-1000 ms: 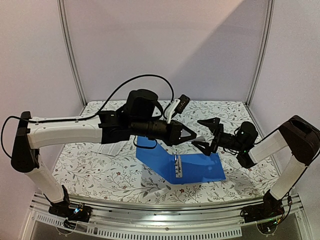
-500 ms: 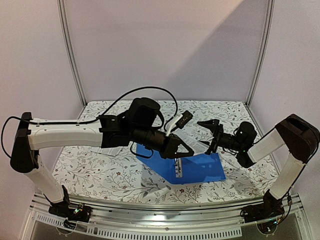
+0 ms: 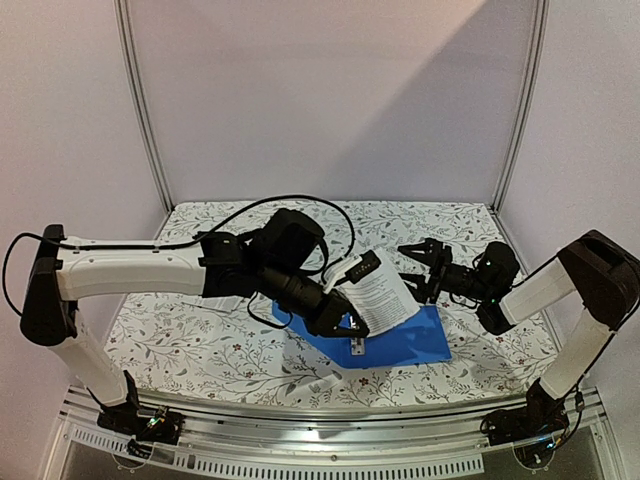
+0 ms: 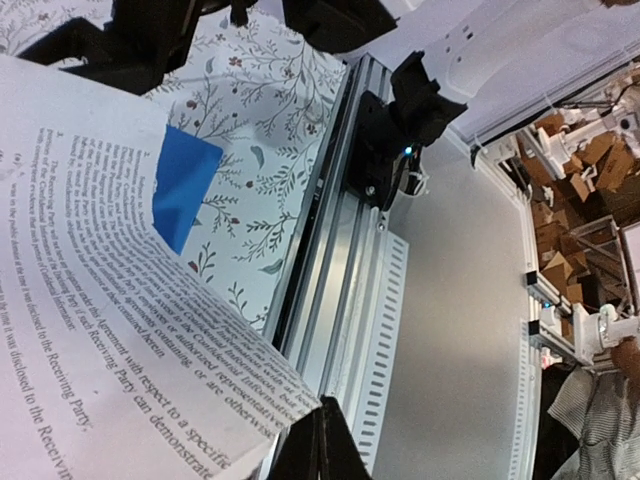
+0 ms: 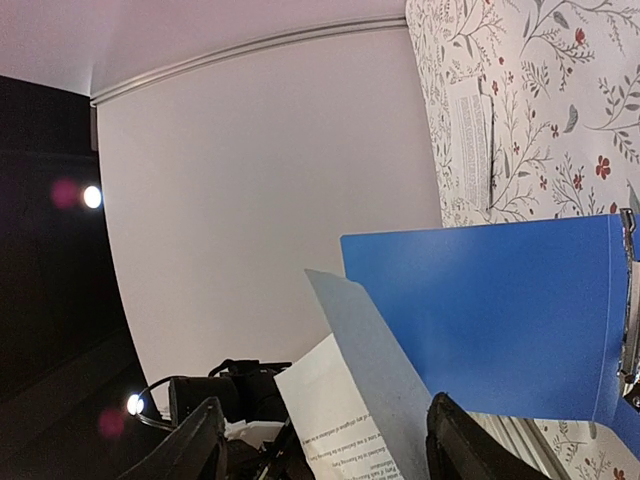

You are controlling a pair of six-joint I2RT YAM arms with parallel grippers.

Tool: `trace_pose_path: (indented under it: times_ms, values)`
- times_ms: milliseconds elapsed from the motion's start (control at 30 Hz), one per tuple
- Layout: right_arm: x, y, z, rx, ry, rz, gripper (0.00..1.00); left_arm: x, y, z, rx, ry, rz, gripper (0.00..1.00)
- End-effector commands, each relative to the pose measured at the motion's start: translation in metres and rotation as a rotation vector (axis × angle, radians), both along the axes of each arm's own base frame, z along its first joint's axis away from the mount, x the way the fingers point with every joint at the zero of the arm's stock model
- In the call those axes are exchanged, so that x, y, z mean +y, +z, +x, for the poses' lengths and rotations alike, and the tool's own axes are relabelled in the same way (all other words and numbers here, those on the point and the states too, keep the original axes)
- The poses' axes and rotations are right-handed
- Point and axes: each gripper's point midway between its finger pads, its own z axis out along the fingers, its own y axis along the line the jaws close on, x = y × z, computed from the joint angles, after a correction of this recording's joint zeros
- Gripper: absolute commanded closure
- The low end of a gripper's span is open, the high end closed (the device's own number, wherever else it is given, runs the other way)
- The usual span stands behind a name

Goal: Put the files into the folder

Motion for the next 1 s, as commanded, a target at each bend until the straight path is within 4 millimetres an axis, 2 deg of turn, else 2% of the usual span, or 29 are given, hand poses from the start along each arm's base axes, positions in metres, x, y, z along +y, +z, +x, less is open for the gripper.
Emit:
trace_pose_path:
  times_ms: [0,133,333,500,700,867,967]
  values:
    - [-0.012,0.079,-0.035,-0.451,0.032,0.164,0.35,0.014,-0.012,-0.006,-0.034,-0.023,0.078,1.00]
    - [-0.009,0.072,-0.037,-0.449,0.058,0.147,0.39,0.017,-0.017,0.003,-0.084,-0.013,0.131,1.00]
    - [-0.005,0.056,-0.046,-0.473,0.103,0.105,0.41,0.015,-0.007,0.007,-0.122,-0.022,0.113,1.00]
    - [0.000,0.052,-0.050,-0.511,0.139,0.089,0.42,0.010,0.009,0.008,-0.164,-0.047,0.075,1.00]
    - [0.008,0.042,-0.048,-0.485,0.193,0.078,0.52,0.004,0.026,0.011,-0.235,-0.086,0.083,1.00]
    - [0.011,0.046,-0.049,-0.494,0.212,0.083,0.57,0.001,0.030,0.014,-0.277,-0.113,0.113,1.00]
    - [0.012,0.047,-0.051,-0.502,0.220,0.084,0.66,-0.001,0.032,0.017,-0.288,-0.116,0.122,1.00]
